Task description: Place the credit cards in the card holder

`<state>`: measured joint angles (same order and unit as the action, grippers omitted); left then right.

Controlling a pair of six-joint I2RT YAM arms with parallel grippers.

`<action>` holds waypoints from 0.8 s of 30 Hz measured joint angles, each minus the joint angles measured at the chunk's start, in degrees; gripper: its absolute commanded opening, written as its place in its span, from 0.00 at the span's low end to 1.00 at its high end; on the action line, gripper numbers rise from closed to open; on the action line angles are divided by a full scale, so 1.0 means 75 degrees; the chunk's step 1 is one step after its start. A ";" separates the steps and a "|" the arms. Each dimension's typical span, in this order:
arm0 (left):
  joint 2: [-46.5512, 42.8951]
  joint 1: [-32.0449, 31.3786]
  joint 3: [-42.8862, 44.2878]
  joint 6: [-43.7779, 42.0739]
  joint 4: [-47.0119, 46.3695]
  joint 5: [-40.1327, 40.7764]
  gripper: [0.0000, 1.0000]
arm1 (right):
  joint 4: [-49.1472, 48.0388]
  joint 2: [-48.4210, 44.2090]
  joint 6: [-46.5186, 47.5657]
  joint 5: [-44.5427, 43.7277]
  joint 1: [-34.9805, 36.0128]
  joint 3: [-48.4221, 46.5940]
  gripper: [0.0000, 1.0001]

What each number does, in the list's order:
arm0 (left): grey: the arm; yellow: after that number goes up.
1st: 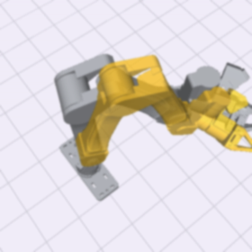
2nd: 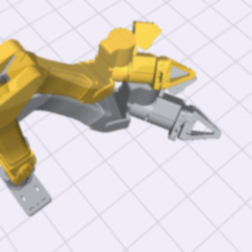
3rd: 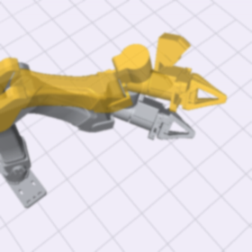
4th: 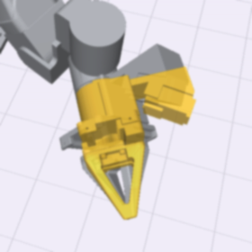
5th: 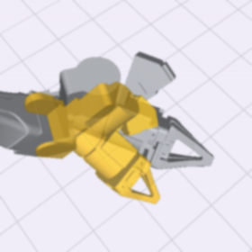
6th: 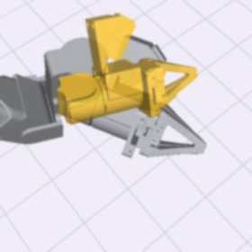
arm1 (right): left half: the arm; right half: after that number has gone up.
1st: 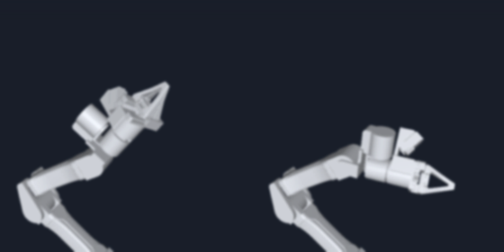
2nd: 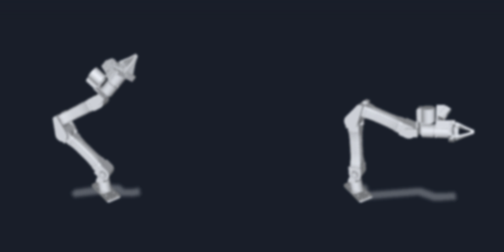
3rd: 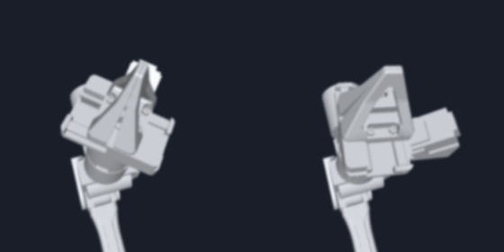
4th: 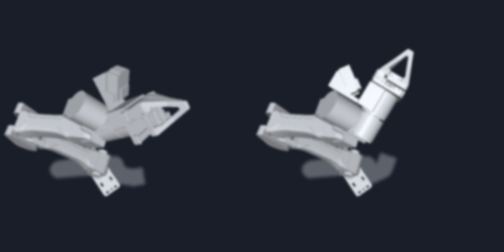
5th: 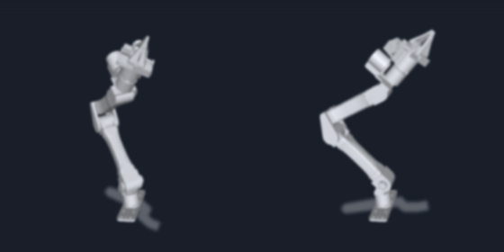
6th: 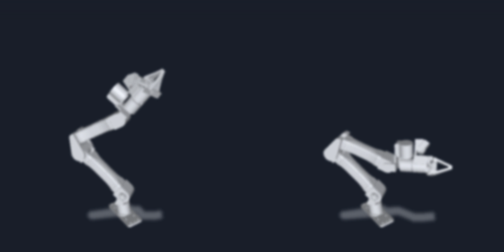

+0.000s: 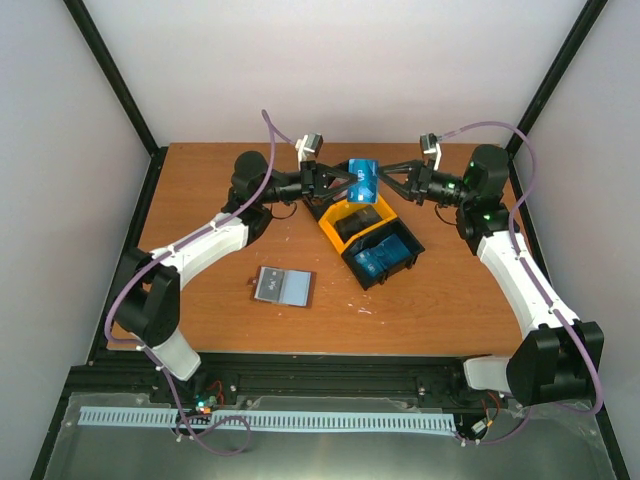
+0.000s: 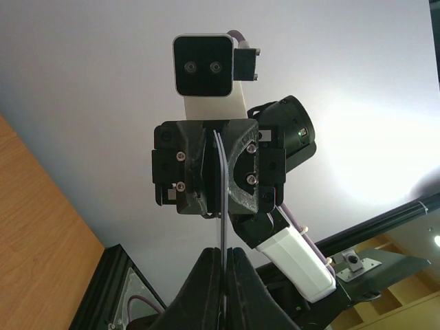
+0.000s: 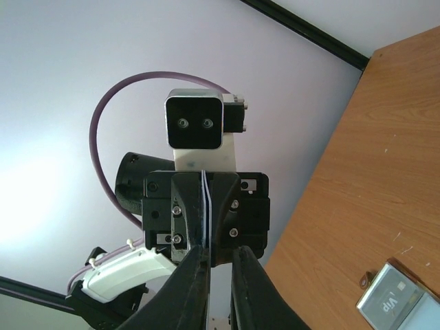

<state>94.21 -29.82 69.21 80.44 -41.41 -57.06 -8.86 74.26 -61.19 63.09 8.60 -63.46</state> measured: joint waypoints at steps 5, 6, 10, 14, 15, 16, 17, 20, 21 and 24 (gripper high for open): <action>0.0044 0.0000 0.0000 0.0236 -0.0178 -0.0017 0.01 | -0.0166 -0.0096 0.0082 0.0108 0.0000 0.0169 0.07; 0.0047 0.0000 0.0000 0.0268 -0.0198 -0.0020 0.01 | -0.0172 -0.0119 0.0096 0.0117 0.0000 0.0189 0.07; 0.0050 0.0006 0.0000 0.0370 -0.0309 -0.0017 0.01 | -0.0259 -0.0210 0.0099 0.0187 0.0000 0.0268 0.08; 0.0050 0.0026 -0.0003 0.0423 -0.0431 0.0015 0.01 | -0.0481 -0.0236 0.0044 0.0259 0.0000 0.0347 0.09; 0.0050 0.0038 -0.0006 0.0431 -0.0463 0.0023 0.01 | -0.0548 -0.0242 0.0017 0.0274 0.0000 0.0382 0.09; 0.0050 0.0052 -0.0009 0.0434 -0.0504 0.0038 0.01 | -0.0597 -0.0248 0.0003 0.0277 0.0000 0.0408 0.09; 0.0047 0.0064 -0.0009 0.0437 -0.0542 0.0055 0.01 | -0.0635 -0.0248 -0.0023 0.0286 0.0000 0.0434 0.09; 0.0047 0.0079 -0.0012 0.0440 -0.0600 0.0087 0.01 | -0.0734 -0.0248 -0.0099 0.0306 0.0000 0.0484 0.09; 0.0047 0.0079 -0.0015 0.0452 -0.0656 0.0096 0.01 | -0.0746 -0.0248 -0.0114 0.0303 0.0000 0.0484 0.09; 0.0044 0.0079 -0.0015 0.0475 -0.0796 0.0122 0.01 | -0.0743 -0.0248 -0.0119 0.0312 0.0009 0.0484 0.09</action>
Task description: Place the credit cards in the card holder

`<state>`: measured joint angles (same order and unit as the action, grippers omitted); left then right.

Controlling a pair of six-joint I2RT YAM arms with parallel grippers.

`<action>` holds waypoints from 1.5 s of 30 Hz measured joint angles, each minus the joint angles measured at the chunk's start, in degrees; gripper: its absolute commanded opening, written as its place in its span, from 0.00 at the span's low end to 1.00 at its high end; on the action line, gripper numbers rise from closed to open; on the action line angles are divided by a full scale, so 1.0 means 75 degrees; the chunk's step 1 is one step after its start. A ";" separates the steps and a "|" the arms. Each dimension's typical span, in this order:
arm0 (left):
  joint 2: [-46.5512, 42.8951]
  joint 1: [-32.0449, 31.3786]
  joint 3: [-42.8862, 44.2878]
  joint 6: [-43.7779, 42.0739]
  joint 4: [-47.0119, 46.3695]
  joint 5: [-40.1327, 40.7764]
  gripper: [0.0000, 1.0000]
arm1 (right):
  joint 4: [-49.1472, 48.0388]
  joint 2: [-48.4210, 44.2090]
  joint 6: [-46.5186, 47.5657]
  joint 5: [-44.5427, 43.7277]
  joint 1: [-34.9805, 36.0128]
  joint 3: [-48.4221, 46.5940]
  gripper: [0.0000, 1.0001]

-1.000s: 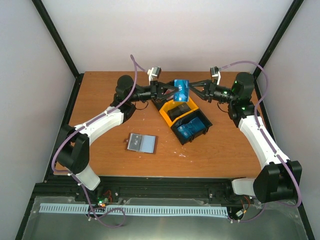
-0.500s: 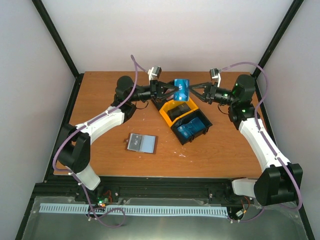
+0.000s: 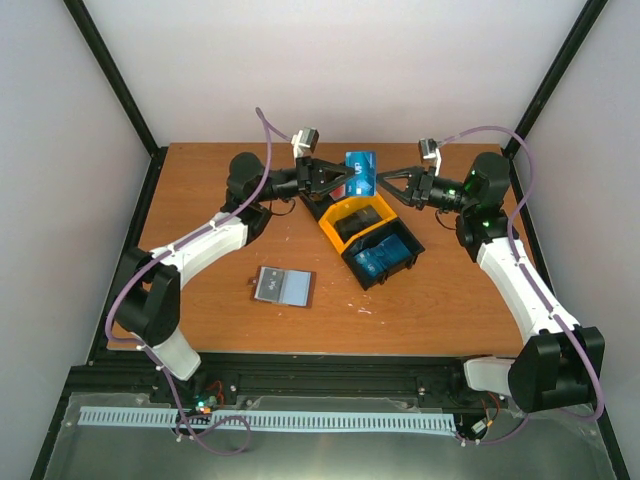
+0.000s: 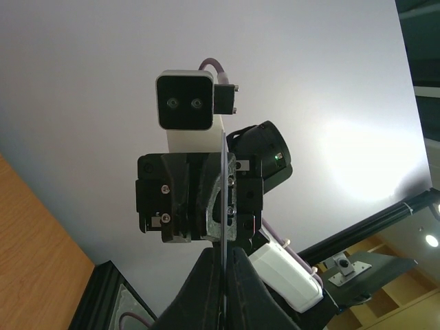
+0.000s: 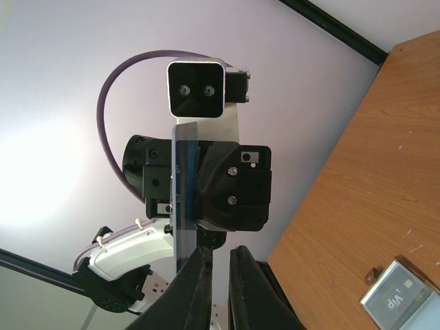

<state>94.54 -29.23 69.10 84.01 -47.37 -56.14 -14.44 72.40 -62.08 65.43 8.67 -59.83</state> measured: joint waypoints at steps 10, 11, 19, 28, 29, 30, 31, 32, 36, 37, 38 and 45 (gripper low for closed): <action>-0.0015 0.0000 0.0000 -0.0055 -0.0012 0.0050 0.01 | 0.0382 -0.0003 0.0379 -0.0050 0.0149 -0.0119 0.35; -0.0032 0.0000 0.0000 -0.0079 0.0017 0.0064 0.01 | 0.0466 -0.0003 0.0425 -0.0090 0.0146 -0.0146 0.36; -0.0309 0.0000 -0.0093 -0.0268 0.0184 0.0227 0.01 | 0.0801 -0.0105 0.0708 -0.0265 0.0149 -0.0347 0.40; -0.0344 0.0000 -0.0189 -0.0303 0.0321 0.0321 0.01 | 0.0341 -0.0286 0.0539 -0.0198 0.0169 -0.0344 0.30; -0.0344 0.0000 -0.0192 -0.0303 0.0318 0.0321 0.01 | 0.0350 -0.0286 0.0551 -0.0195 0.0181 -0.0344 0.29; -0.0344 0.0000 -0.0192 -0.0303 0.0315 0.0318 0.01 | 0.0364 -0.0286 0.0557 -0.0198 0.0192 -0.0344 0.27; -0.0344 0.0000 -0.0192 -0.0300 0.0315 0.0318 0.01 | 0.0388 -0.0283 0.0571 -0.0198 0.0207 -0.0344 0.26; -0.0344 0.0000 -0.0192 -0.0300 0.0315 0.0318 0.01 | 0.0408 -0.0283 0.0589 -0.0195 0.0224 -0.0344 0.25; -0.0344 0.0000 -0.0192 -0.0300 0.0306 0.0315 0.01 | 0.0513 -0.0239 0.0653 -0.0184 0.0312 -0.0344 0.19; -0.0344 0.0000 -0.0192 -0.0300 0.0303 0.0312 0.01 | 0.0571 -0.0210 0.0682 -0.0178 0.0329 -0.0347 0.16; -0.0344 0.0000 -0.0192 -0.0300 0.0303 0.0312 0.01 | 0.0632 -0.0187 0.0734 -0.0178 0.0344 -0.0353 0.15; -0.0347 0.0000 -0.0192 -0.0303 0.0309 0.0312 0.01 | 0.0866 -0.0076 0.0845 -0.0178 0.0364 -0.0408 0.14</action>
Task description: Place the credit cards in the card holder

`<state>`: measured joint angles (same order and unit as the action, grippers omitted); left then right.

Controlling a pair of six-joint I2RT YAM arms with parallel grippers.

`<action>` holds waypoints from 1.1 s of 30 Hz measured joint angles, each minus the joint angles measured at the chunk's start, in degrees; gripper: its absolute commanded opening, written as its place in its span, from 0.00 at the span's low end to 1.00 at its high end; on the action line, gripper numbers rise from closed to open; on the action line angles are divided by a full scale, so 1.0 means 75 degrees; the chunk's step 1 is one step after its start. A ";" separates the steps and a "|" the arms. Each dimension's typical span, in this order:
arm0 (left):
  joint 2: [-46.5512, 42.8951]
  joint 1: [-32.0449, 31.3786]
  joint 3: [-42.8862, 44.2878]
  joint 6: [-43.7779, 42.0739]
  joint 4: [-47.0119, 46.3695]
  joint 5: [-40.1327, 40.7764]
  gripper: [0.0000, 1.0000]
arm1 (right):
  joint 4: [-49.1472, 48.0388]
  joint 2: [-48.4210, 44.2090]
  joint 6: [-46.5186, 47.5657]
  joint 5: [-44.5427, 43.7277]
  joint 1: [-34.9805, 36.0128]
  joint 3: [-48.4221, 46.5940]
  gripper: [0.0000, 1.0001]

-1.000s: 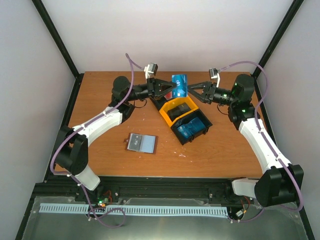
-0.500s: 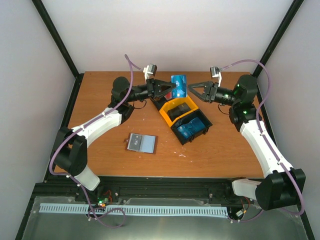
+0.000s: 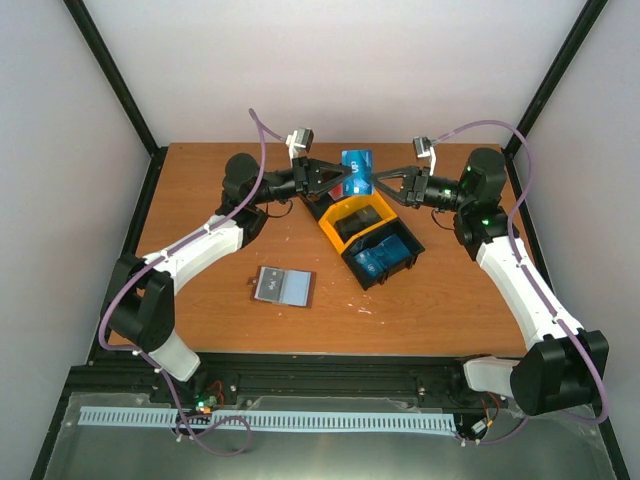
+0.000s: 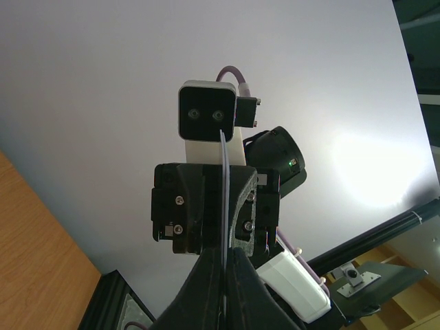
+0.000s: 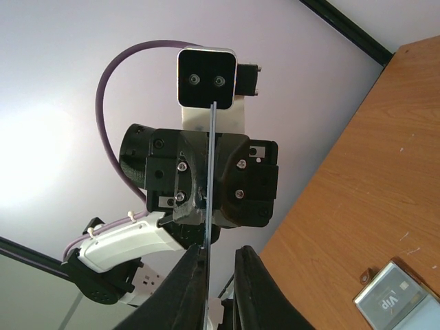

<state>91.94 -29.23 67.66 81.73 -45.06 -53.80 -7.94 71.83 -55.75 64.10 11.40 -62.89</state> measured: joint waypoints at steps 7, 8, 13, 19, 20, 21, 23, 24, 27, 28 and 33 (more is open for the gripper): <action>-0.0052 0.0006 -0.0015 -0.0003 -0.0003 0.0006 0.01 | -0.0108 0.0000 -0.0090 0.0029 0.0000 0.0000 0.15; -0.0058 0.0009 -0.0020 -0.0003 -0.0003 0.0009 0.01 | -0.0119 0.0000 -0.0093 0.0038 0.0000 0.0000 0.15; -0.0114 0.0020 -0.0064 -0.0020 -0.0009 0.0035 0.01 | -0.0175 0.0000 -0.0096 0.0058 0.0000 0.0000 0.15; -0.0169 0.0023 -0.0122 -0.0032 -0.0050 0.0061 0.01 | -0.0256 0.0000 -0.0117 0.0093 0.0000 0.0000 0.13; -0.0169 0.0023 -0.0122 -0.0032 -0.0050 0.0061 0.01 | -0.0256 0.0000 -0.0114 0.0099 0.0000 0.0000 0.12; -0.0169 0.0023 -0.0122 -0.0032 -0.0050 0.0061 0.01 | -0.0256 0.0000 -0.0111 0.0105 0.0000 0.0000 0.12; -0.0169 0.0026 -0.0122 -0.0029 -0.0055 0.0058 0.01 | -0.0242 0.0000 -0.0090 0.0111 0.0006 0.0000 0.11; -0.0169 0.0026 -0.0125 -0.0029 -0.0061 0.0058 0.01 | -0.0227 0.0000 -0.0073 0.0111 0.0009 0.0000 0.10; -0.0169 0.0035 -0.0154 -0.0026 -0.0119 0.0047 0.01 | -0.0169 0.0000 0.0009 0.0108 0.0035 -0.0003 0.08; -0.0169 0.0035 -0.0178 -0.0026 -0.0169 0.0041 0.01 | -0.0149 0.0000 0.0044 0.0111 0.0041 -0.0006 0.07; -0.0169 0.0035 -0.0236 -0.0023 -0.0280 0.0003 0.00 | -0.0093 0.0012 0.0114 0.0114 0.0079 -0.0009 0.06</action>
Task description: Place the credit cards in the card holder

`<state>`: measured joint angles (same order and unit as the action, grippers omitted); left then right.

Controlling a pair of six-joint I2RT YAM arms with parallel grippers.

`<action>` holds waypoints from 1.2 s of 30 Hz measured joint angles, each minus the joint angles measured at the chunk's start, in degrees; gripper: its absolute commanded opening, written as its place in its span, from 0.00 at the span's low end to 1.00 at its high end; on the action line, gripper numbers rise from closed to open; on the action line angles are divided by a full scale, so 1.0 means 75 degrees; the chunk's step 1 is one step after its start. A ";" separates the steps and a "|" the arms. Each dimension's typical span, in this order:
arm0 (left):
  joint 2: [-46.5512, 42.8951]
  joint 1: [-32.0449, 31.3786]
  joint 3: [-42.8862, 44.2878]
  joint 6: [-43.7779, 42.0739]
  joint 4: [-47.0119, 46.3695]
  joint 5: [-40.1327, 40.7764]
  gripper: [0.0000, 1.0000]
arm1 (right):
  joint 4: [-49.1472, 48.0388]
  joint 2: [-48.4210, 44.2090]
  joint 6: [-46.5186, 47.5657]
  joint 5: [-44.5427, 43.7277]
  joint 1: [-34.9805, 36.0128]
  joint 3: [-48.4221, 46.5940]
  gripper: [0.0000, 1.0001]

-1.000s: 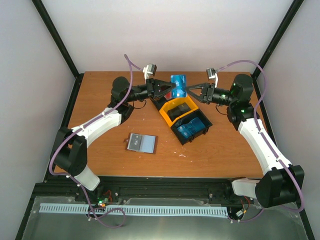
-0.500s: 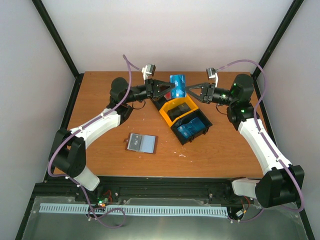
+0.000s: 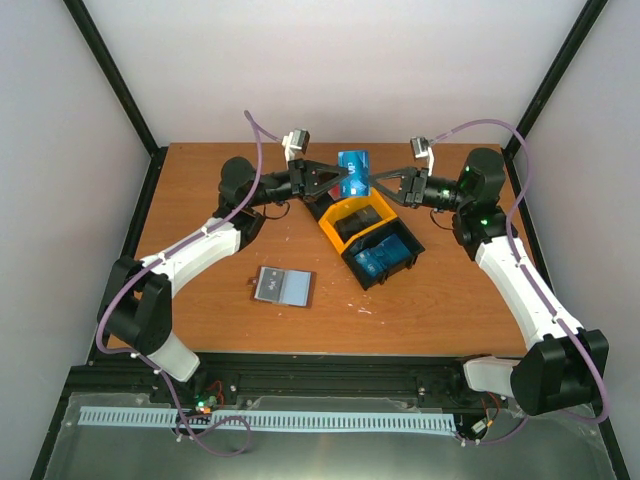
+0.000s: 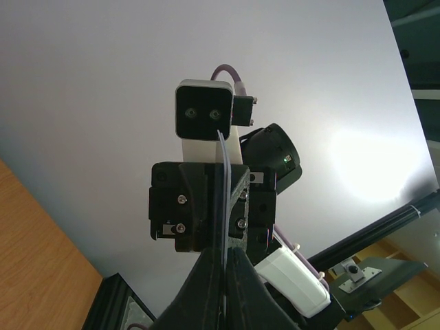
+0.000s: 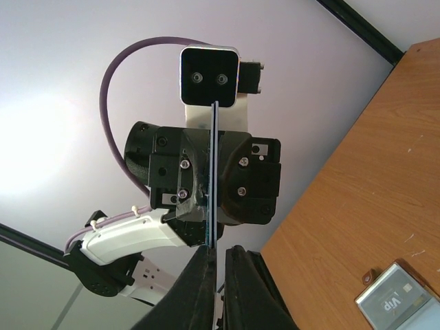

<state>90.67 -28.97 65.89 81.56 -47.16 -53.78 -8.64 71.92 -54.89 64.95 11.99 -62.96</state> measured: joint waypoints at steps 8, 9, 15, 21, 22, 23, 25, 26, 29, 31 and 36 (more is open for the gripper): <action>0.0000 0.0009 -0.0184 0.0076 -0.0548 -0.0038 0.01 | -0.0265 0.0093 -0.0312 0.0119 0.0050 0.0000 0.06; 0.0000 0.0015 -0.0192 0.0087 -0.0618 -0.0041 0.01 | -0.0405 0.0117 -0.0452 0.0160 0.0058 0.0012 0.06; 0.0000 0.0029 -0.0195 0.0119 -0.0982 -0.0052 0.01 | -0.1186 0.0187 -0.1169 0.0341 0.0073 0.0052 0.07; -0.0003 0.0029 -0.0195 0.0152 -0.1282 -0.0096 0.01 | -0.1568 0.0204 -0.1530 0.0472 0.0073 0.0052 0.07; 0.0000 0.0029 -0.0195 0.0166 -0.1335 -0.0111 0.01 | -0.1609 0.0204 -0.1574 0.0490 0.0076 0.0052 0.08; -0.0003 0.0029 -0.0195 0.0172 -0.1387 -0.0128 0.01 | -0.1652 0.0204 -0.1614 0.0504 0.0082 0.0052 0.07; -0.0003 0.0029 -0.0195 0.0184 -0.1498 -0.0187 0.01 | -0.1734 0.0207 -0.1667 0.0565 0.0096 0.0052 0.08; 0.0000 0.0029 -0.0195 0.0192 -0.1547 -0.0213 0.01 | -0.1781 0.0210 -0.1693 0.0595 0.0111 0.0052 0.08; 0.0000 0.0038 -0.0195 0.0201 -0.1676 -0.0286 0.00 | -0.1888 0.0213 -0.1751 0.0644 0.0131 0.0052 0.09; 0.0000 0.0038 -0.0195 0.0201 -0.1751 -0.0318 0.01 | -0.1932 0.0213 -0.1778 0.0679 0.0146 0.0052 0.09; -0.0003 0.0125 -0.0195 0.0251 -0.1868 -0.0443 0.01 | -0.1040 0.0251 -0.1040 0.0580 0.0323 -0.0332 0.08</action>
<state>90.65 -28.03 64.42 83.44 -61.17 -57.10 -16.45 73.80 -62.70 69.30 14.41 -65.45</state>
